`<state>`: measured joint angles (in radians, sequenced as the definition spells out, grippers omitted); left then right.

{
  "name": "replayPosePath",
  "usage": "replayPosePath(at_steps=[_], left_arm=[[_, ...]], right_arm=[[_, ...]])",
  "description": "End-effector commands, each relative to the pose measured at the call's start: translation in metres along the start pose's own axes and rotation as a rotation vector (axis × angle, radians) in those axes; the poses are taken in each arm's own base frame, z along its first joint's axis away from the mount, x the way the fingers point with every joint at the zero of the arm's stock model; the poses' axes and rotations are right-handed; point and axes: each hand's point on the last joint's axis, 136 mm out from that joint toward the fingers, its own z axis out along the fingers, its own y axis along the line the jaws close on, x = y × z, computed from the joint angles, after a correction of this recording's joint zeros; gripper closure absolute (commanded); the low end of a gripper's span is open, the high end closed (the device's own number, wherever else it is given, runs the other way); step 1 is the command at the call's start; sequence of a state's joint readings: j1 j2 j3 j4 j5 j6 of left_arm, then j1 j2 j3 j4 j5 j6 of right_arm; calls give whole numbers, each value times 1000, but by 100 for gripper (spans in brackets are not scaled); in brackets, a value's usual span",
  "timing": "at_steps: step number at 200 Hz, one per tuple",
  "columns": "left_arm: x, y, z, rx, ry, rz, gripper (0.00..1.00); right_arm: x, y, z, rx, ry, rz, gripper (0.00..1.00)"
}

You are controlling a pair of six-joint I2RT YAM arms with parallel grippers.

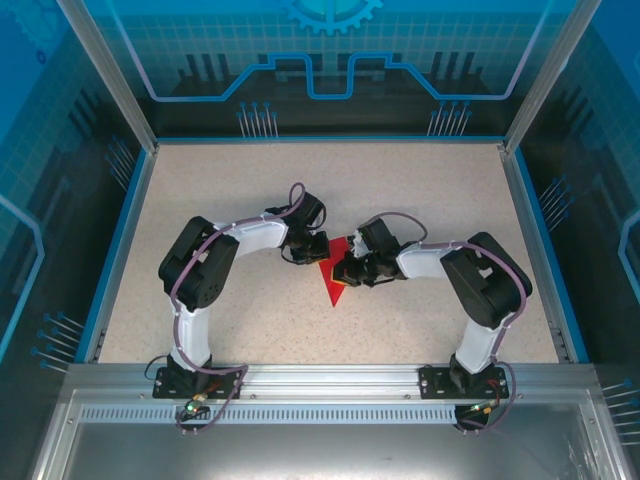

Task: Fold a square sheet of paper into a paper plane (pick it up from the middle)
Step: Third fold the triangle at the center of the table.

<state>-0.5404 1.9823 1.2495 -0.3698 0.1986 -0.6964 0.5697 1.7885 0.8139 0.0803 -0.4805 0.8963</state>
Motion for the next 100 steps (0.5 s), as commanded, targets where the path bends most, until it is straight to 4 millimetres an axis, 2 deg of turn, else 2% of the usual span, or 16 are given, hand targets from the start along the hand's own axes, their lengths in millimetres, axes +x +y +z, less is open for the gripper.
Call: replayPosePath(at_steps=[1, 100], left_arm=[[10, 16, 11, -52, 50, 1, 87], [13, 19, 12, -58, 55, -3, 88]], right_arm=[[1, 8, 6, -14, 22, -30, 95], [1, 8, 9, -18, 36, -53, 94]])
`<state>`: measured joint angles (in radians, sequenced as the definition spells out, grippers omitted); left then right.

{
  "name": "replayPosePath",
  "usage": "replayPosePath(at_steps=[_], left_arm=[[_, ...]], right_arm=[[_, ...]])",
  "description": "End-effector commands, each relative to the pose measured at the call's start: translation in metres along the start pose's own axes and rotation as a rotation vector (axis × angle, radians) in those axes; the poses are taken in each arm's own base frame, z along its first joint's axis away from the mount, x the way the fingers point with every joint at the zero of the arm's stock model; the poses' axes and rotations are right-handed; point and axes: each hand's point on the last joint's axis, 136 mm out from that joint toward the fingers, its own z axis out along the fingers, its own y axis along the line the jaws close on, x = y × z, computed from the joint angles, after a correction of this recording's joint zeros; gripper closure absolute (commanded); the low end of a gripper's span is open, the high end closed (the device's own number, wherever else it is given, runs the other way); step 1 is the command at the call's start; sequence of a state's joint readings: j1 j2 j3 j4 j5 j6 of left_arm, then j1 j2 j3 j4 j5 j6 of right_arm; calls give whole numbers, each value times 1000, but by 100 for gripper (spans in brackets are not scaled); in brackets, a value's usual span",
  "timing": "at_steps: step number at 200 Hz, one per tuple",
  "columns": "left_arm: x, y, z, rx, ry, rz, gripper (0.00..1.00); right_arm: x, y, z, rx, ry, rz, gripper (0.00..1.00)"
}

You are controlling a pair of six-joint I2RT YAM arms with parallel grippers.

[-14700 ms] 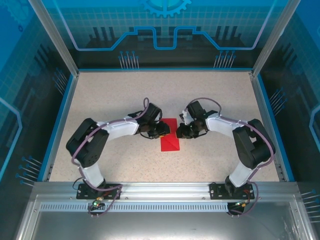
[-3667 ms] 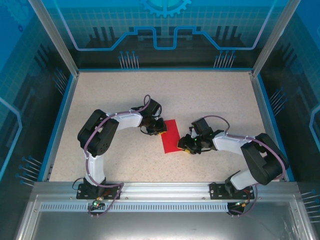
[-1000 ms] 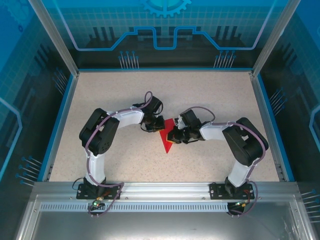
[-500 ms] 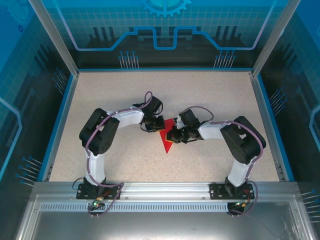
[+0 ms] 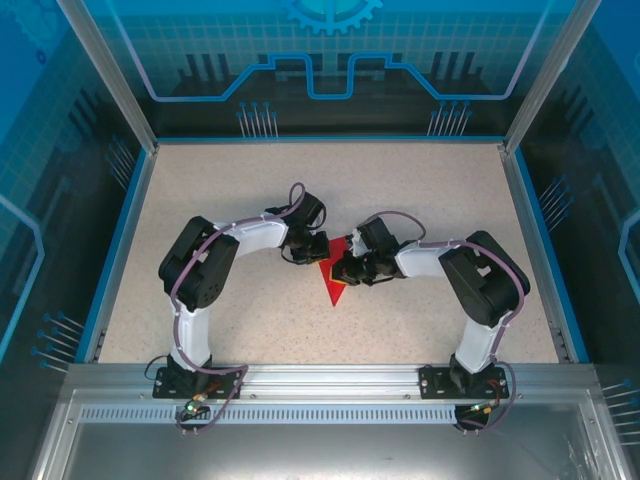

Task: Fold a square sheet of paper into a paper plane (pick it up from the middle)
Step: Third fold the triangle at the center of the table.

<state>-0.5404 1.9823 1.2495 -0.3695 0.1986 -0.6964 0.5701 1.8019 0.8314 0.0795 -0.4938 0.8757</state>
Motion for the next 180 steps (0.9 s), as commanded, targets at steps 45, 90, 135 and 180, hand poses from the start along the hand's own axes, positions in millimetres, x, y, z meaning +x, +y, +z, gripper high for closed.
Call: replayPosePath(at_steps=[45, 90, 135, 180], left_arm=[[13, 19, 12, -58, 56, -3, 87], [14, 20, 13, -59, 56, -4, 88], [14, 20, 13, -59, 58, -5, 88], [15, 20, 13, -60, 61, -4, 88]], right_arm=[[4, 1, 10, -9, 34, -28, 94], [5, 0, 11, -4, 39, -30, 95], [5, -3, 14, 0, 43, -26, 95], [5, -5, 16, 7, 48, -24, 95]])
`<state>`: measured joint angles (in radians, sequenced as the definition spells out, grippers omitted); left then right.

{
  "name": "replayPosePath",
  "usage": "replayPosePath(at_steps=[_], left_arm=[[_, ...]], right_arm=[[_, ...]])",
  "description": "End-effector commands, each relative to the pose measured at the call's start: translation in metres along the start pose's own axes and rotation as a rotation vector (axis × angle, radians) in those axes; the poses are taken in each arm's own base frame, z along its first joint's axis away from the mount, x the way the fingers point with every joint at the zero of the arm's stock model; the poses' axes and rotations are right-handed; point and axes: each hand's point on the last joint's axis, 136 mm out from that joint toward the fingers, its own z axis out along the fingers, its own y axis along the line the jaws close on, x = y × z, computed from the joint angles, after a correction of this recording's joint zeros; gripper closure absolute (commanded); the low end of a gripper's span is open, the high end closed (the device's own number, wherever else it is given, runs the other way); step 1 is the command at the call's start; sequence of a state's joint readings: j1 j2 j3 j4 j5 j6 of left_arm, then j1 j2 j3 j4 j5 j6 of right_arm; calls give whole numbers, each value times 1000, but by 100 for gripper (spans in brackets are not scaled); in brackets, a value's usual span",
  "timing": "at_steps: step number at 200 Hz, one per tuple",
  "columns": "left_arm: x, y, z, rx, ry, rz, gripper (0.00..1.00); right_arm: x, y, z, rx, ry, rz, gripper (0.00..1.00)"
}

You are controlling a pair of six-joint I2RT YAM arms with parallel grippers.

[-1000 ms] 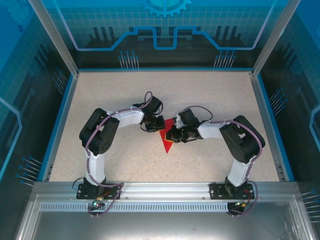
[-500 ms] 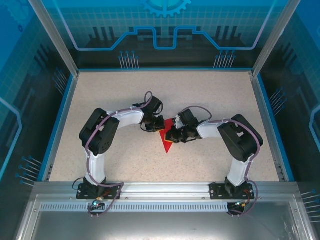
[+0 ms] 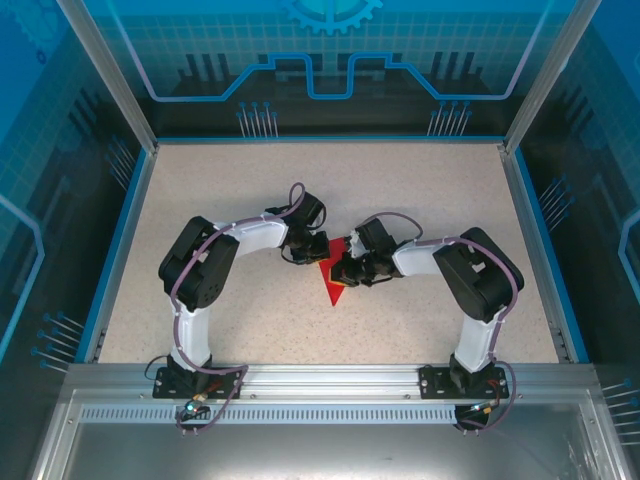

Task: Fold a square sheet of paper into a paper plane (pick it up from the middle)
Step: Third fold the triangle at the center of the table.

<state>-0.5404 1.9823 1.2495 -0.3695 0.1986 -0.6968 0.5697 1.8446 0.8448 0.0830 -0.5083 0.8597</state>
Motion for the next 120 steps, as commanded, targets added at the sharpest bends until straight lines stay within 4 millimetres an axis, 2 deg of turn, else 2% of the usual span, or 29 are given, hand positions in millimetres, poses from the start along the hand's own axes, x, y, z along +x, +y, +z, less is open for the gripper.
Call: replayPosePath(at_steps=[1, 66, 120], left_arm=[[15, 20, 13, -60, 60, -4, 88], [13, 18, 10, -57, 57, 1, 88], [7, 7, 0, -44, 43, 31, 88]], right_arm=[[3, 1, 8, 1, 23, -23, 94], [8, -11, 10, 40, 37, -21, 93], [10, -22, 12, 76, 53, -31, 92]])
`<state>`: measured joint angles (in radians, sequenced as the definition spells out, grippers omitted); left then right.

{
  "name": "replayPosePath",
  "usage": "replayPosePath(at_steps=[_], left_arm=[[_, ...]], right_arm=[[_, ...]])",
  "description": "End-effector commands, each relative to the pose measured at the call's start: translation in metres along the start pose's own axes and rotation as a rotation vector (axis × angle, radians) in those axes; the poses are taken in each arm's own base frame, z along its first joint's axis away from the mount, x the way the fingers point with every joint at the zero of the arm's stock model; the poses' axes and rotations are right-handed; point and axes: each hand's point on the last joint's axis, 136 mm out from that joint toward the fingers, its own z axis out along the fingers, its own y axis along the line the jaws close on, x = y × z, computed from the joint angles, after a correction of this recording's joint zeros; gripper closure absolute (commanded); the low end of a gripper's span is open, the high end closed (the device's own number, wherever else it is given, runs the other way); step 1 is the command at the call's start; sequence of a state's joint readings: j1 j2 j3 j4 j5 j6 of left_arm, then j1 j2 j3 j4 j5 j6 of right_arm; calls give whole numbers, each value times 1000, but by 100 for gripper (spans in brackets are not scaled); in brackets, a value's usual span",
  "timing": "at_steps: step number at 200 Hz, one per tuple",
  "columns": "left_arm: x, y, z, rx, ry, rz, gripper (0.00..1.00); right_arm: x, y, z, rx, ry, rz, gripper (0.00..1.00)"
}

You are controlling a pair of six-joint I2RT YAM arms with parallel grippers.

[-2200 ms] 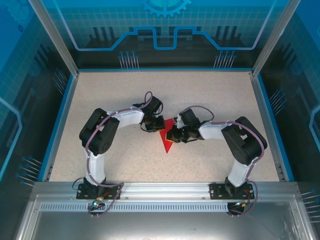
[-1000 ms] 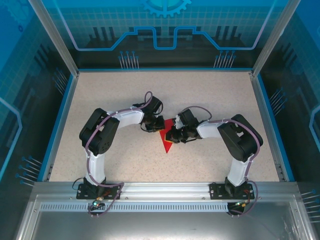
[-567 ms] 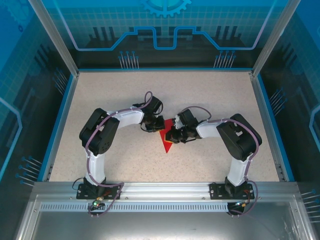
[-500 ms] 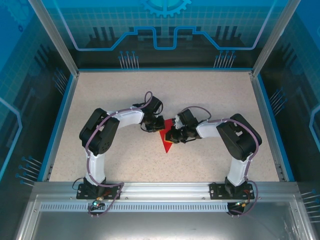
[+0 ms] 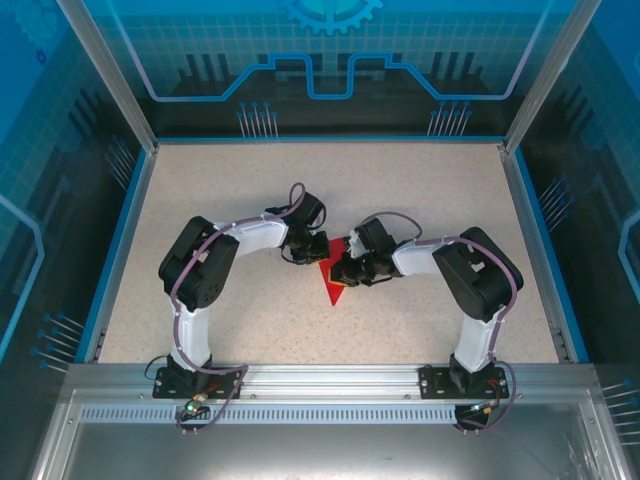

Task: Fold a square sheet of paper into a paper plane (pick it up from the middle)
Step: Third fold the triangle at the center of the table.

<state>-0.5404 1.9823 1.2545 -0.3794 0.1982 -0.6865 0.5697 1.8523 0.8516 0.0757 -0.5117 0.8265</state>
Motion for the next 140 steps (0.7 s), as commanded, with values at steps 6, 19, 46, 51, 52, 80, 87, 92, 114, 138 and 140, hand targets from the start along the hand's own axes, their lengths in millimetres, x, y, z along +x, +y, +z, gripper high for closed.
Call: replayPosePath(at_steps=[6, 19, 46, 51, 52, 80, 87, 92, 114, 138, 140], left_arm=[[6, 7, 1, -42, 41, 23, 88], [6, 8, 3, -46, 45, 22, 88], [10, 12, 7, -57, 57, 12, 88], [10, 13, 7, -59, 59, 11, 88], [10, 14, 7, -59, 59, 10, 88], [13, 17, 10, -68, 67, 7, 88], [12, 17, 10, -68, 66, 7, 88], [13, 17, 10, -68, 67, 7, 88], [13, 18, 10, -69, 69, 6, 88], [13, 17, 10, -68, 71, 7, 88], [13, 16, 10, -67, 70, 8, 88]], right_arm=[[11, -22, 11, 77, 50, -5, 92], [12, -24, 12, 84, 59, -10, 92], [15, -23, 12, 76, 76, -29, 92], [16, -22, 12, 69, 79, -37, 92], [16, -21, 12, 69, 79, -38, 92], [7, 0, 6, 19, 63, -111, 92], [6, 3, 4, 10, 61, -128, 92], [6, 4, 4, 7, 61, -137, 92], [6, 5, 5, 7, 71, -155, 92], [9, -8, 9, 30, 86, -134, 92], [10, -9, 10, 32, 88, -132, 92]])
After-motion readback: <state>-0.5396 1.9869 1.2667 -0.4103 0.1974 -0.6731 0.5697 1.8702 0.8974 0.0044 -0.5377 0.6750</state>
